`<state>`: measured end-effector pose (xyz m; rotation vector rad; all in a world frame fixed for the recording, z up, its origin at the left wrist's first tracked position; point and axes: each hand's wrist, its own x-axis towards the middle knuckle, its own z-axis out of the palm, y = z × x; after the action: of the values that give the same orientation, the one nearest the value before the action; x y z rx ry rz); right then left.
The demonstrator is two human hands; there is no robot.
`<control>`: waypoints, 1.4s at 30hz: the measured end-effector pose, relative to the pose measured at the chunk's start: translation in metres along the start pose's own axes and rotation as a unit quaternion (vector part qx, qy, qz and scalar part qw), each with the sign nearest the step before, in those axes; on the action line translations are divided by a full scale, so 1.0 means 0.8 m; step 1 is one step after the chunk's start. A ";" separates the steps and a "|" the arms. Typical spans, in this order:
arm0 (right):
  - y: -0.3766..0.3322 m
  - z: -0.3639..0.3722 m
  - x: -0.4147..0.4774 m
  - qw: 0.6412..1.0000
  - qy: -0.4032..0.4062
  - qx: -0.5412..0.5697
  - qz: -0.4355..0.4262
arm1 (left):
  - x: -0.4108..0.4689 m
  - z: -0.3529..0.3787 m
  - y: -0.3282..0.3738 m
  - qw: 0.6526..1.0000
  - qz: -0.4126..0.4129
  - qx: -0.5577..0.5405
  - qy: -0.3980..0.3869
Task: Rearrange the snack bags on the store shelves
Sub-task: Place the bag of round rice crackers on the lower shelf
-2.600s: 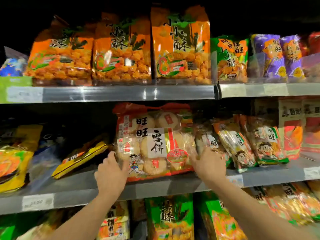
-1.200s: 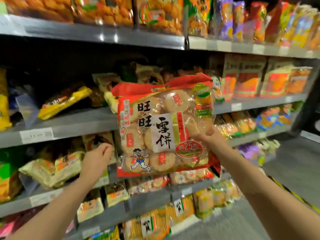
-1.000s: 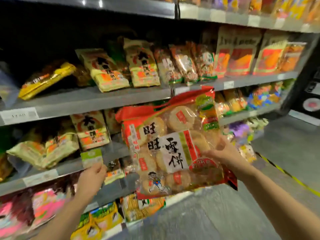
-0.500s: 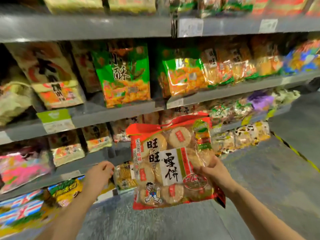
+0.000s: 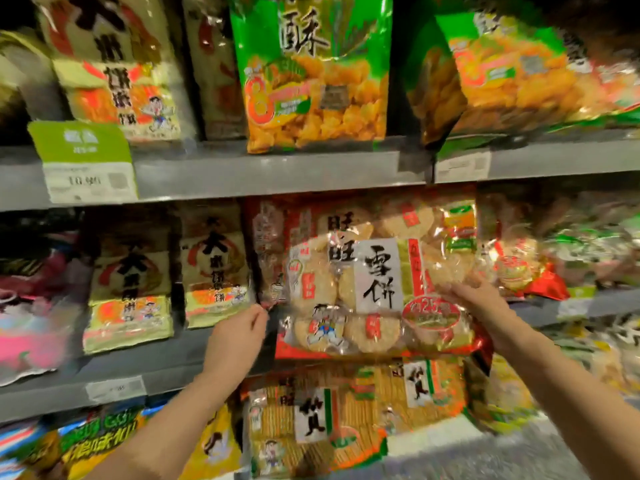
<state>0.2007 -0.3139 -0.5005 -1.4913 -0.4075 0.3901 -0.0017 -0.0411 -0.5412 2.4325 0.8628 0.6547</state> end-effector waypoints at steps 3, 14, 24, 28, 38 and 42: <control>0.007 0.017 0.035 0.999 -0.034 0.018 -0.030 | 0.006 0.017 -0.009 0.998 0.042 0.030 0.034; 0.020 0.065 0.072 0.992 -0.077 0.032 -0.095 | -0.022 0.039 -0.008 0.993 0.096 0.069 0.001; 0.046 0.058 0.082 0.990 -0.124 0.029 -0.056 | -0.009 0.049 -0.009 0.994 0.100 0.043 0.009; 0.052 0.057 0.085 0.986 -0.151 0.013 -0.064 | 0.000 0.052 -0.003 0.993 0.107 0.044 0.012; 0.044 0.060 0.090 0.990 -0.139 -0.026 -0.026 | 0.012 0.082 0.012 0.989 0.124 0.077 -0.020; 0.042 0.061 0.107 0.988 -0.129 -0.086 0.012 | 0.014 0.092 0.016 0.987 0.135 0.088 -0.011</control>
<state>0.2512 -0.2283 -0.5308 -1.6188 -0.6424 0.5827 0.0544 -0.0625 -0.5878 2.7404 0.6096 0.6702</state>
